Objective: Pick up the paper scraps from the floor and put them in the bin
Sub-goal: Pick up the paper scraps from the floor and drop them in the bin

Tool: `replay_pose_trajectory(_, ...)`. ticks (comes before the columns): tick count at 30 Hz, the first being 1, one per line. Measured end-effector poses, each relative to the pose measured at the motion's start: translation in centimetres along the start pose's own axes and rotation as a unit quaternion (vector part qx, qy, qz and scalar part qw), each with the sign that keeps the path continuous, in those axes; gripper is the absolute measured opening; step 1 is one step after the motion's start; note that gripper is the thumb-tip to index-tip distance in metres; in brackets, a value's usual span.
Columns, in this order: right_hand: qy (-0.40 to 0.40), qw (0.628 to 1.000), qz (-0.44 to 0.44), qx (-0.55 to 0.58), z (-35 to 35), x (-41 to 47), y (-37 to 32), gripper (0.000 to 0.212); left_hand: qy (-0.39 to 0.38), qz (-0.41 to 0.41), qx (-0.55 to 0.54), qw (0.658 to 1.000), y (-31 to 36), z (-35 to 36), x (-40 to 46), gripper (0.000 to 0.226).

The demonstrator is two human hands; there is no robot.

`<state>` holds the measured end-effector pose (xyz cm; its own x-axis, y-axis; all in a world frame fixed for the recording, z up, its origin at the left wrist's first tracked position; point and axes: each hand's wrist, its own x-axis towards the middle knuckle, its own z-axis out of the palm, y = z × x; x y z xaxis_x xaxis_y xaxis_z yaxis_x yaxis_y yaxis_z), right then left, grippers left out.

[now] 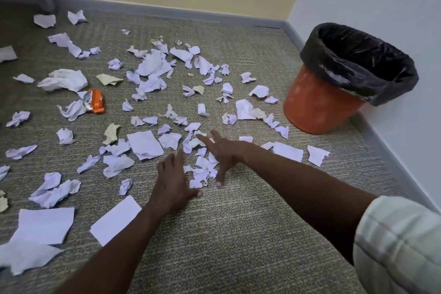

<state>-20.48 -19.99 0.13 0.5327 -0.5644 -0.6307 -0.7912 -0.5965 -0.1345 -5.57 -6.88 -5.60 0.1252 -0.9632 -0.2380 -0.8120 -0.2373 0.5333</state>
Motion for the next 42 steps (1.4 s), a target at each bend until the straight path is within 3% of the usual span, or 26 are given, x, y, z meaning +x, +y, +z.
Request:
replay_pose_trajectory(4, 0.002, 0.999, 0.005, -0.035, 1.6, 1.7, -0.8, 0.159, 0.012, -0.008, -0.029, 0.999, -0.1, 0.1, 1.8, 0.151)
replay_pose_trajectory(7, 0.036, 0.999, -0.025, -0.009, 2.3, 2.4, -0.6, 0.143, 0.024, -0.011, -0.061, 0.998, -0.3, 0.1, 2.7, 0.146)
replay_pose_trajectory(10, 0.091, 0.991, -0.058, 0.082, 3.1, 2.8, -0.5, 0.112, 0.036, -0.008, -0.092, 0.995, -0.4, 0.1, 3.1, 0.115)
replay_pose_trajectory(14, 0.162, 0.974, -0.032, 0.152, 4.0, 3.2, -1.1, 0.058, 0.076, 0.001, -0.143, 0.987, 0.3, 0.5, 2.9, 0.049)
replay_pose_trajectory(18, 0.19, 0.945, 0.004, 0.265, 3.5, 1.4, -2.0, 0.032, 0.098, -0.06, -0.224, 0.968, 2.2, 0.4, 2.0, 0.027)
replay_pose_trajectory(23, 0.166, 0.896, 0.048, 0.409, 4.0, 0.5, -4.4, 0.014, 0.089, -0.082, -0.288, 0.95, 4.7, -0.6, 1.0, 0.028)
replay_pose_trajectory(27, 0.157, 0.826, 0.076, 0.535, 2.8, -0.8, -5.5, 0.055, 0.101, -0.051, -0.326, 0.939, 6.0, -1.4, -0.1, 0.012)
replay_pose_trajectory(33, 0.164, 0.728, 0.054, 0.663, 1.4, -2.4, -5.7, 0.061, 0.122, -0.012, -0.343, 0.931, 7.3, -2.5, -1.0, 0.019)
replay_pose_trajectory(37, 0.169, 0.658, 0.063, 0.731, 0.0, -4.3, -6.4, 0.026, 0.115, 0.005, -0.375, 0.92, 9.6, -4.2, -2.4, 0.025)
replay_pose_trajectory(39, 0.164, 0.627, 0.061, 0.759, -0.4, -4.8, -6.5, 0.038, 0.08, 0.012, -0.389, 0.918, 10.4, -4.8, -2.8, 0.043)
replay_pose_trajectory(42, 0.186, 0.585, 0.083, 0.785, -1.1, -5.5, -6.7, 0.02, 0.005, 0.022, -0.39, 0.92, 11.0, -5.3, -2.9, 0.065)
